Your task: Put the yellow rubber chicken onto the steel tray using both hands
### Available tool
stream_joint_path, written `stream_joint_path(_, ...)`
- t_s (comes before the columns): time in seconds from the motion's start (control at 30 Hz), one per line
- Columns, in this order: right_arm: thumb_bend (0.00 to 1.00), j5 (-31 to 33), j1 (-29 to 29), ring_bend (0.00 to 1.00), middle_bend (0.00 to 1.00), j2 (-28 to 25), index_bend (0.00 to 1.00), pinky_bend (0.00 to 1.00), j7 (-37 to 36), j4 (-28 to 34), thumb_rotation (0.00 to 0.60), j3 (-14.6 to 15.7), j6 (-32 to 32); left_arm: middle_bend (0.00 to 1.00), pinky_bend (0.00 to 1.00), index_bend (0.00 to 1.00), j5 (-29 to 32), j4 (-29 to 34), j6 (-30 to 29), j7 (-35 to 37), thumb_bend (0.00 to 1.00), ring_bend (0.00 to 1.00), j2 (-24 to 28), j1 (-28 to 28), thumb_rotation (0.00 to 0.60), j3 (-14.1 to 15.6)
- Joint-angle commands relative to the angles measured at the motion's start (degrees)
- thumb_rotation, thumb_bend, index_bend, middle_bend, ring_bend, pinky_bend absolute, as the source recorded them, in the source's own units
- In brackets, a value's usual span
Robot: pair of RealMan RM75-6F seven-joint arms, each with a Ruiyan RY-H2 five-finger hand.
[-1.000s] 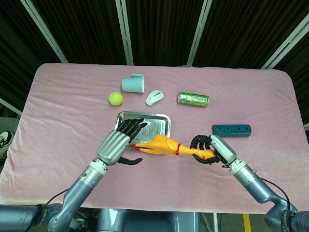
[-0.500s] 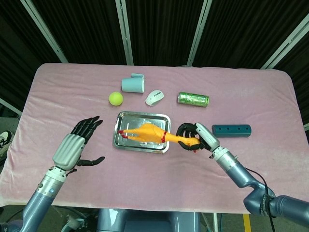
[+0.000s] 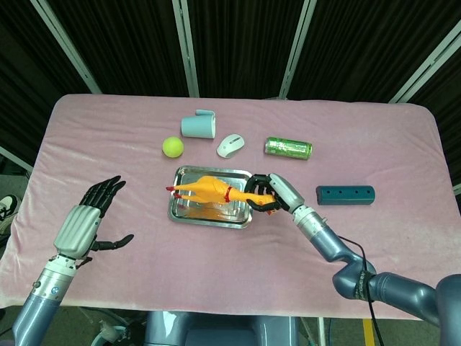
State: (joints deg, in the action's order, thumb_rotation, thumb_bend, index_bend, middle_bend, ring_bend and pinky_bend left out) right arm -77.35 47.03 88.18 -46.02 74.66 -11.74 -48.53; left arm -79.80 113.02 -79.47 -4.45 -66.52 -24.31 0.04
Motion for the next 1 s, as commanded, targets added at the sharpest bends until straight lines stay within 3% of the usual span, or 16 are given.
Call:
stream_joint_path(0.03, 0.97, 2.1, 1.3, 0.67, 0.66, 2.6, 0.86, 0.88, 0.7, -2.3, 0.600, -1.0, 2.0, 0.00, 0.06, 0.03, 0.9, -0.5, 0.7, 0.5, 0.15, 0.00, 0.0, 0.2, 0.549, -0.4)
stream_joint_path(0.47, 0.97, 5.6, 3.5, 0.65, 0.66, 7.3, 0.86, 0.86, 0.7, -7.3, 0.600, -3.6, 6.1, 0.00, 0.06, 0.02, 3.6, -1.8, 2.7, 1.3, 0.15, 0.00, -0.3, 1.0, 0.549, -1.8)
stream_joint_path(0.57, 0.97, 5.2, 3.6, 0.58, 0.65, 7.8, 0.80, 0.77, 1.5, -8.5, 0.600, -3.1, 6.6, 0.00, 0.06, 0.02, 3.9, -2.0, 3.0, 1.3, 0.15, 0.00, -0.4, 1.1, 0.549, -2.1)
stream_joint_path(0.6, 0.97, 4.8, 3.6, 0.53, 0.63, 7.9, 0.73, 0.69, 1.9, -8.8, 0.600, -2.7, 6.9, 0.00, 0.06, 0.02, 3.9, -2.0, 3.1, 1.4, 0.15, 0.00, -0.4, 1.1, 0.548, -2.2)
stream_joint_path(0.67, 0.90, 4.1, 3.7, 0.42, 0.54, 7.7, 0.59, 0.53, 2.4, -9.3, 0.600, -2.1, 7.4, 0.00, 0.06, 0.01, 3.9, -2.0, 3.2, 1.4, 0.15, 0.00, -0.4, 1.1, 0.549, -2.4)
stream_joint_path(0.7, 0.82, 3.6, 3.9, 0.35, 0.48, 7.5, 0.51, 0.44, 2.5, -9.3, 0.600, -1.7, 7.9, 0.00, 0.06, 0.01, 3.9, -2.0, 3.2, 1.4, 0.15, 0.00, -0.5, 1.2, 0.549, -2.6)
stream_joint_path(0.83, 0.38, 1.5, 4.4, 0.09, 0.25, 6.2, 0.21, 0.11, 2.8, -9.4, 0.600, -0.7, 9.2, 0.00, 0.06, 0.01, 3.9, -2.0, 3.4, 1.4, 0.15, 0.00, -0.6, 1.3, 0.548, -3.0)
stream_joint_path(0.93, 0.21, 0.6, 4.6, 0.01, 0.15, 5.3, 0.07, 0.01, 2.6, -9.2, 0.600, -0.4, 9.8, 0.00, 0.06, 0.01, 3.5, -1.9, 3.7, 1.1, 0.15, 0.00, -0.7, 1.4, 0.547, -3.1)
stream_joint_path(1.0, 0.17, 0.5, 4.6, 0.00, 0.12, 5.0, 0.03, 0.00, 2.6, -9.2, 0.600, -0.4, 9.9, 0.00, 0.06, 0.00, 3.3, -1.8, 3.6, 1.0, 0.15, 0.00, -0.7, 1.6, 0.549, -3.2)
